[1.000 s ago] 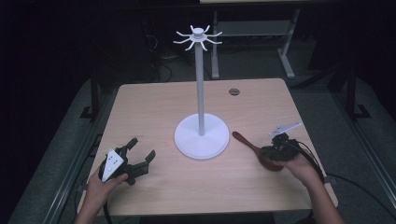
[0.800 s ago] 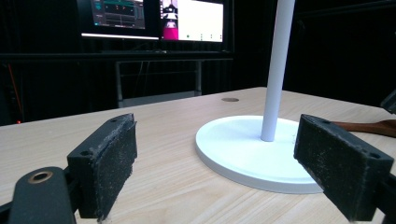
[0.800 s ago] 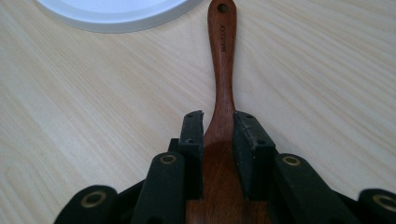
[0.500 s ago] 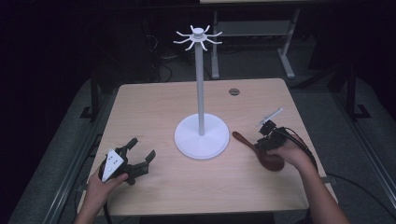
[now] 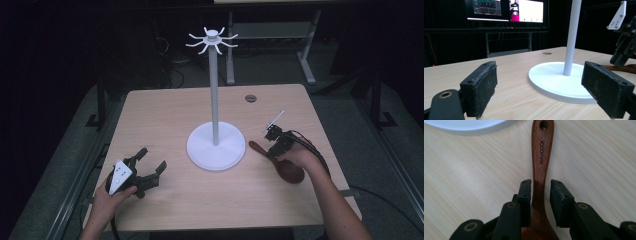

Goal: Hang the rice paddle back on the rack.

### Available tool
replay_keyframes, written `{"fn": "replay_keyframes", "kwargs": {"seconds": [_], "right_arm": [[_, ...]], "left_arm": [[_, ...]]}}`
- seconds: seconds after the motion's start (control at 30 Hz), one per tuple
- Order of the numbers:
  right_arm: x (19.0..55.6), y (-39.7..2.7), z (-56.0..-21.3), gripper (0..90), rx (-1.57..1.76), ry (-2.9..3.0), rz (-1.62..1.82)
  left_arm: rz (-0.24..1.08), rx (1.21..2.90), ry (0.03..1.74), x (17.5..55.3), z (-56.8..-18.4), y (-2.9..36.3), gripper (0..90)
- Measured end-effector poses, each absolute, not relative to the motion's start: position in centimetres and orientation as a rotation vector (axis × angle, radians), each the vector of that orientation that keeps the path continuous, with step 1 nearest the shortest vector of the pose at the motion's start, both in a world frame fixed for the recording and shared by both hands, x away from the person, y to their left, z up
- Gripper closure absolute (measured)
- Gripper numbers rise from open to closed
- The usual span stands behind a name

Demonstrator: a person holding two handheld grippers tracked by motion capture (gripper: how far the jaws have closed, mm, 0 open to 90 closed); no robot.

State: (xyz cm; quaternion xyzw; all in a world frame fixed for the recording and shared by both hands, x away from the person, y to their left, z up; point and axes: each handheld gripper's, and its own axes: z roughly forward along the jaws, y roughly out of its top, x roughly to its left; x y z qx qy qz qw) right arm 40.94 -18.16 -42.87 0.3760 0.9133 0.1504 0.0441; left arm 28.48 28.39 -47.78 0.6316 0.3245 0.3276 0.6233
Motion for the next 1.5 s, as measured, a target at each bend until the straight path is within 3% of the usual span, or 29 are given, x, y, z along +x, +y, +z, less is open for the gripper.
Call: {"fn": "replay_keyframes", "kwargs": {"seconds": [0.9,1.23,1.5], "right_arm": [[42.4,-16.6,-43.8,77.8,1.168,2.859,0.243],[41.9,-18.0,-43.4,78.0,1.2,2.82,0.383],[40.8,-20.1,-40.8,78.0,1.195,2.714,0.696]], "left_arm": [[0.752,1.45,0.743,28.5,-47.8,28.4,12.7],[0.752,1.45,0.744,28.5,-47.8,28.4,12.7],[0.752,1.451,0.744,28.5,-47.8,28.4,12.7]]}}
